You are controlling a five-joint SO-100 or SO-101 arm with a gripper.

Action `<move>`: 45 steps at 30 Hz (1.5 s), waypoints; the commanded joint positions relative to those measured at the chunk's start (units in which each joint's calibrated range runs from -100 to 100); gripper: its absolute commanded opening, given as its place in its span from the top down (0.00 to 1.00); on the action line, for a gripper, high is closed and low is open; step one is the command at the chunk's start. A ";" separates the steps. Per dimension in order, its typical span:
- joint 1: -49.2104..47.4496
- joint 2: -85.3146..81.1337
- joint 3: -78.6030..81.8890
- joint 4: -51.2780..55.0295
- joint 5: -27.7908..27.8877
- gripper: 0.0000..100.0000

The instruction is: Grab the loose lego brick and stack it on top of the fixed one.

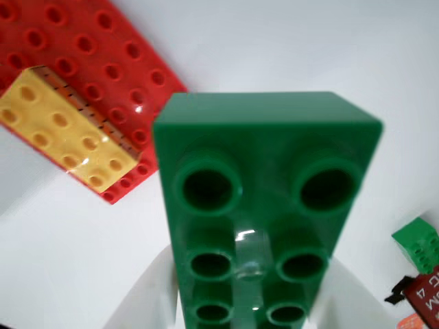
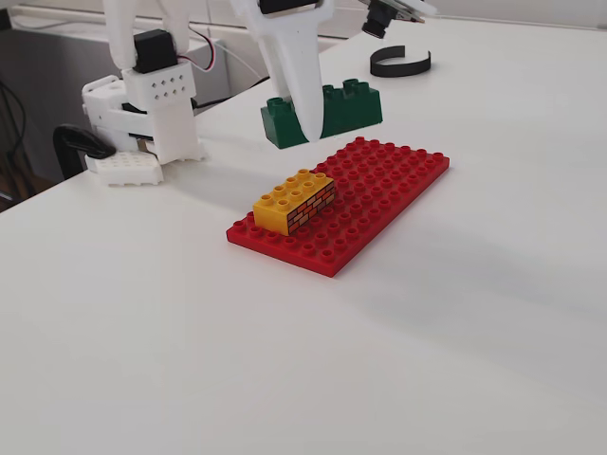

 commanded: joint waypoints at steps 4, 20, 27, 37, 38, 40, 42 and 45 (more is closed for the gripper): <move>-4.67 -18.03 25.09 -2.95 7.71 0.96; -2.08 -21.92 47.53 -16.74 14.87 0.97; -2.30 -21.92 48.62 -19.26 15.29 0.97; -2.30 -21.92 53.50 -24.20 16.13 0.97; -2.37 -21.92 53.95 -24.64 16.13 0.97; -2.60 -21.92 53.95 -24.90 16.13 0.97; -3.04 -21.92 53.95 -24.90 16.18 0.97; -4.38 -21.84 54.05 -24.98 16.13 0.96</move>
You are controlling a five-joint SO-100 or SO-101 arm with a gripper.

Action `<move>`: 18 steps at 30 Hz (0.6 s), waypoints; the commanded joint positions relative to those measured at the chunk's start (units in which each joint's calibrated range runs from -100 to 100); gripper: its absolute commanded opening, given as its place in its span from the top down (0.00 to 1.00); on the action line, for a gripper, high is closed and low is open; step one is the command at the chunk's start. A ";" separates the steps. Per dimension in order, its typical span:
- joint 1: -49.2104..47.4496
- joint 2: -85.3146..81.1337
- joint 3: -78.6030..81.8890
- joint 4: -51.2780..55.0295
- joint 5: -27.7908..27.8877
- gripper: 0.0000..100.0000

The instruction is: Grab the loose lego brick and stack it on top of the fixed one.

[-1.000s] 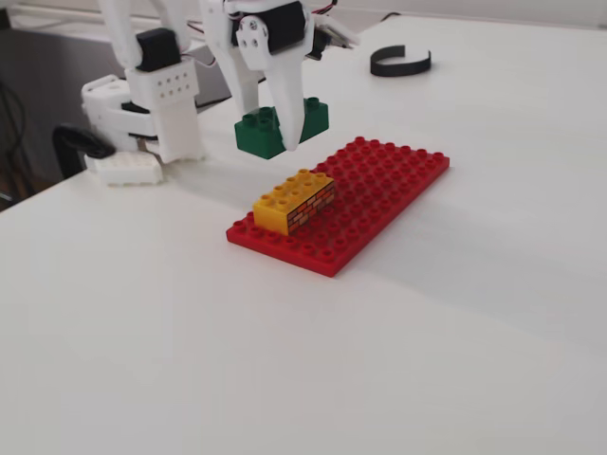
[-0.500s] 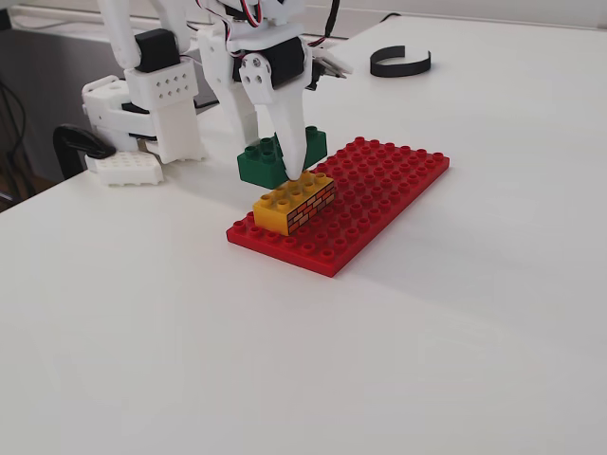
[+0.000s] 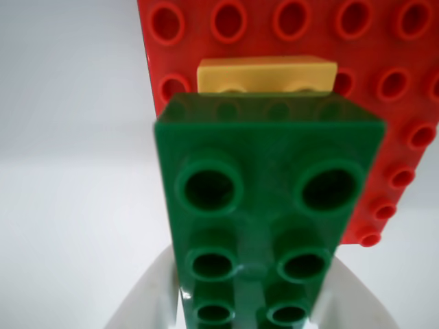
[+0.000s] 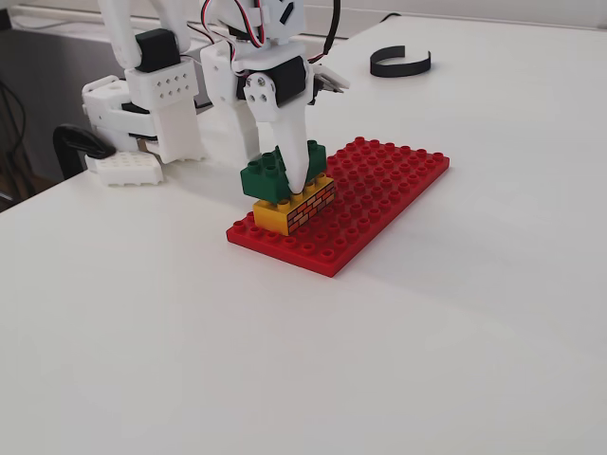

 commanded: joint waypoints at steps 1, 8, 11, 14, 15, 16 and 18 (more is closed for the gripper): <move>-1.26 -1.80 -0.07 0.15 0.06 0.96; -1.85 -1.80 2.28 -2.63 -0.10 0.96; -1.41 -1.80 2.55 -3.50 0.01 0.96; -1.41 -1.80 2.55 -3.50 -0.15 0.96; -1.41 -1.80 2.55 -3.50 -0.20 0.96; -1.41 -1.80 2.64 -3.58 -0.20 0.96; -1.34 -1.80 2.64 -3.50 -0.20 0.96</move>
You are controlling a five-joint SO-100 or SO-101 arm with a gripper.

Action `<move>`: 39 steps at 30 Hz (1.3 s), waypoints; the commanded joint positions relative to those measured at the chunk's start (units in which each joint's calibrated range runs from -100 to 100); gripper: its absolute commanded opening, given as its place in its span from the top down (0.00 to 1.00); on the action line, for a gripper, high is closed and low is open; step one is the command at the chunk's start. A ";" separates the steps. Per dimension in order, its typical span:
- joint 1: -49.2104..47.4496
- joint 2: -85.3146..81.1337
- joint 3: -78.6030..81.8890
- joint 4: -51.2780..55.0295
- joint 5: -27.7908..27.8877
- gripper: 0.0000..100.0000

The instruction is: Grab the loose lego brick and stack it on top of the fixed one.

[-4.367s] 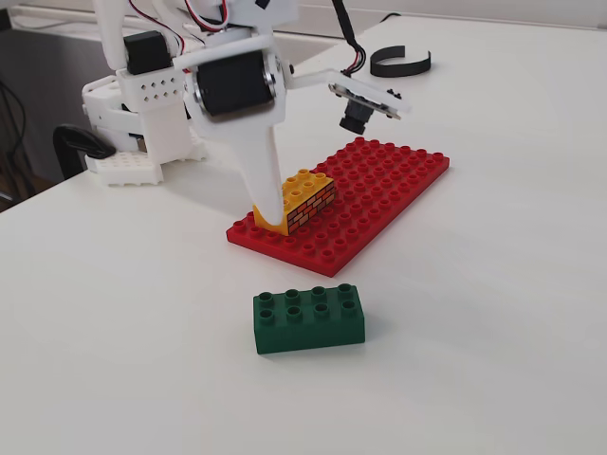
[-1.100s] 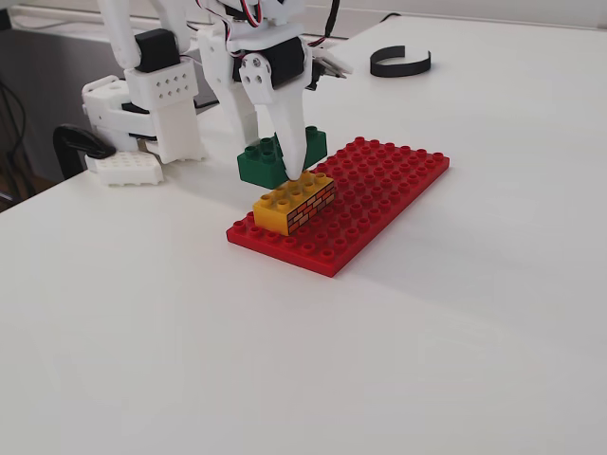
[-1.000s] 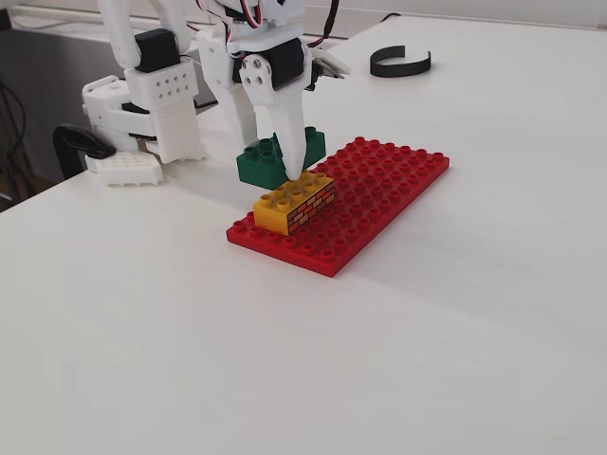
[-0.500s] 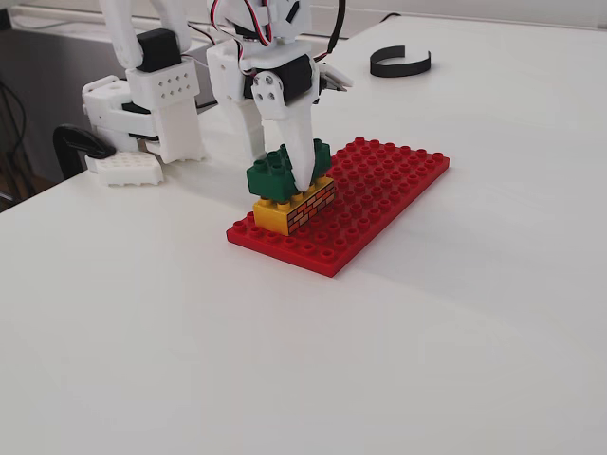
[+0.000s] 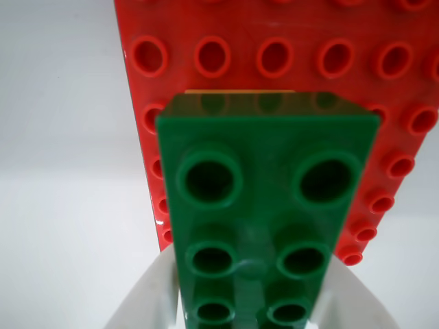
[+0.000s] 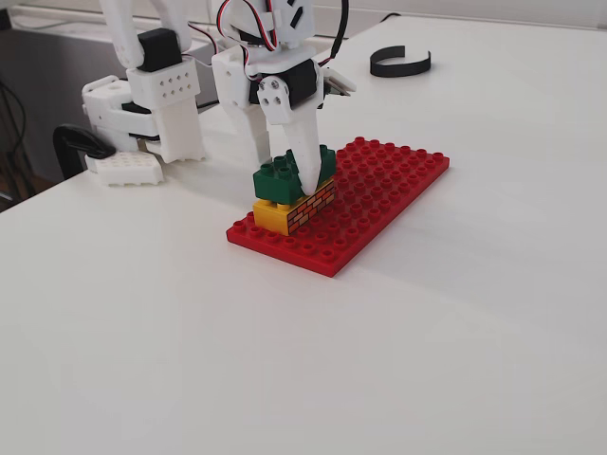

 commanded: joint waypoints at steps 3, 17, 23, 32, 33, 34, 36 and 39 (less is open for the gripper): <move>0.96 -1.80 0.03 0.05 -0.10 0.96; 2.45 -1.80 0.03 -0.39 0.16 0.87; 2.45 -1.80 0.03 0.31 0.06 0.78; 2.30 -2.90 -1.15 2.73 -0.20 0.78; 2.15 -2.98 -2.05 3.78 -0.20 0.78; 1.48 -2.98 -3.59 5.25 -0.20 0.78; 0.82 -2.98 -5.94 7.94 -0.20 0.78; 0.37 -2.98 -10.74 11.84 -0.88 0.78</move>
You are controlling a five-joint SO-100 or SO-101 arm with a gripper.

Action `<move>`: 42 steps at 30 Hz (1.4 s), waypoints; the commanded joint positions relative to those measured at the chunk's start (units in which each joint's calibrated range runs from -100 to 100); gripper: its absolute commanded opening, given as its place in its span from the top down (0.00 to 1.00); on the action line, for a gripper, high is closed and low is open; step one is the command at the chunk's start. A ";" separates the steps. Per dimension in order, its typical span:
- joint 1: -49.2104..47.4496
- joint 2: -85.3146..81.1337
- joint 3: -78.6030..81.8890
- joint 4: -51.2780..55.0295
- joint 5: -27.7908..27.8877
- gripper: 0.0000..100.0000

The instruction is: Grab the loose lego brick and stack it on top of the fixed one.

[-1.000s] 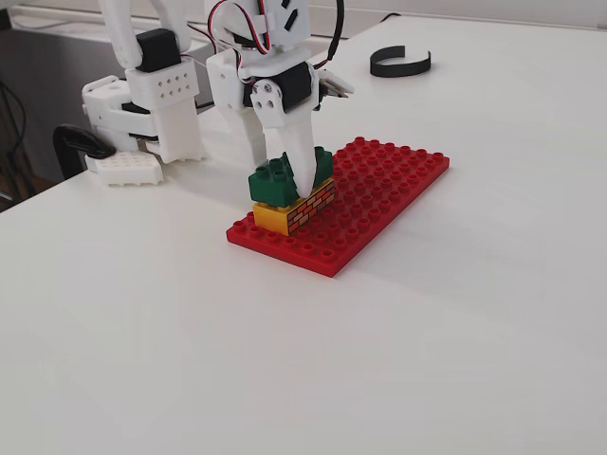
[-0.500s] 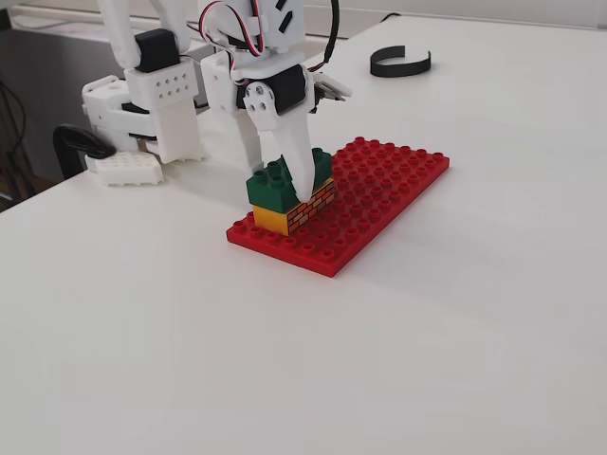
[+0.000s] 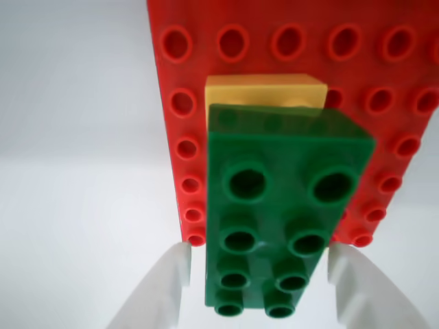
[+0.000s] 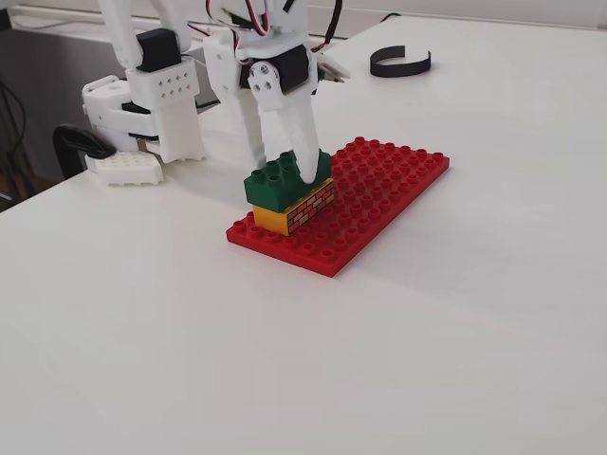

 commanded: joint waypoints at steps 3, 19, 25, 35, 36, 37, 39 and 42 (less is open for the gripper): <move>-0.37 -1.96 -10.32 6.16 -0.93 0.78; -12.31 -39.30 -23.89 19.77 -4.18 0.85; -12.91 -68.18 -6.51 16.30 -3.91 0.99; 1.34 -88.33 24.80 7.28 -4.33 0.99; 1.34 -88.33 27.42 6.59 -4.33 0.99; 1.26 -88.42 30.23 6.33 -4.28 0.99; 1.26 -88.42 37.20 3.64 -3.91 0.99; 1.26 -88.42 48.60 -0.87 -3.86 0.99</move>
